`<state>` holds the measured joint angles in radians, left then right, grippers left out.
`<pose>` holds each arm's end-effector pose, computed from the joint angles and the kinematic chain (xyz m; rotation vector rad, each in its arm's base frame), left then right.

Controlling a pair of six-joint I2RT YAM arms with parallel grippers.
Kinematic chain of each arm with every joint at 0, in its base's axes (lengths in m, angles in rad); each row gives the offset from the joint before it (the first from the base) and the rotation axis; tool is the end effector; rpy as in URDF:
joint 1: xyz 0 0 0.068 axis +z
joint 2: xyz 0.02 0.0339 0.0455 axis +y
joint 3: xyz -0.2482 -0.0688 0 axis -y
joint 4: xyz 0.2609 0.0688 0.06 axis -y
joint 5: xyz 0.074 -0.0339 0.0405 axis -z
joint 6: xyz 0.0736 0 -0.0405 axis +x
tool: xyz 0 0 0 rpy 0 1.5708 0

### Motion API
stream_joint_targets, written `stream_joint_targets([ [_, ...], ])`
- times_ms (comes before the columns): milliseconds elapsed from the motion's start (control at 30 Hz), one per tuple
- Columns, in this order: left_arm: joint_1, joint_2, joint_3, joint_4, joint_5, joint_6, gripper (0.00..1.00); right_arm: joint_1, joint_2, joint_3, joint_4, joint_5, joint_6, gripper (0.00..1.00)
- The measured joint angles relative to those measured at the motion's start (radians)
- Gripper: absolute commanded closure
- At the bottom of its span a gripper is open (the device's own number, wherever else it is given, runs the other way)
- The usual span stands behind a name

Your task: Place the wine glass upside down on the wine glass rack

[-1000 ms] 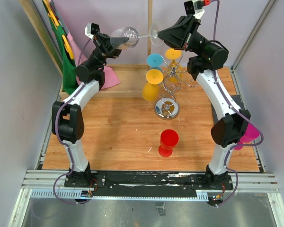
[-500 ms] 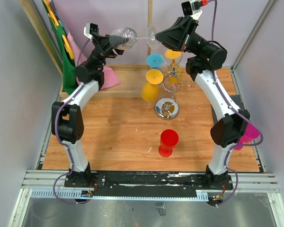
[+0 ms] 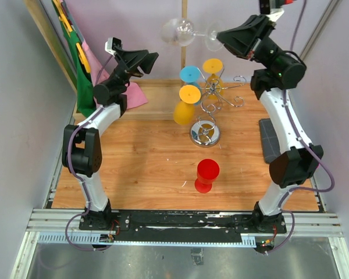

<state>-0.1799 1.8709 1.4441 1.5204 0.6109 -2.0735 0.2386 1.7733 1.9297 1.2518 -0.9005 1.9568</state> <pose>0.4031 -0.1162 0.4165 -0.0318 0.9628 -2.2641 0.3145 0.1358 0.5747 -0.5827 0.9619 2.0834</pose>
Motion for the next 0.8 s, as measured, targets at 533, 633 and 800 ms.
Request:
stream_joint_targets([
  [533, 0.005, -0.059, -0.039, 0.0, 0.017, 0.0, 0.52, -0.389, -0.272, -0.246, -0.286, -0.031, -0.353, 0.99],
  [633, 0.005, -0.068, -0.061, 0.0, 0.026, 0.0, 0.53, -0.414, -0.267, -0.283, -0.401, -0.032, -0.446, 0.99],
  [800, 0.006, -0.087, -0.084, 0.0, 0.062, 0.0, 0.53, -0.425, -0.235, -0.287, -0.602, -0.033, -0.597, 0.99],
])
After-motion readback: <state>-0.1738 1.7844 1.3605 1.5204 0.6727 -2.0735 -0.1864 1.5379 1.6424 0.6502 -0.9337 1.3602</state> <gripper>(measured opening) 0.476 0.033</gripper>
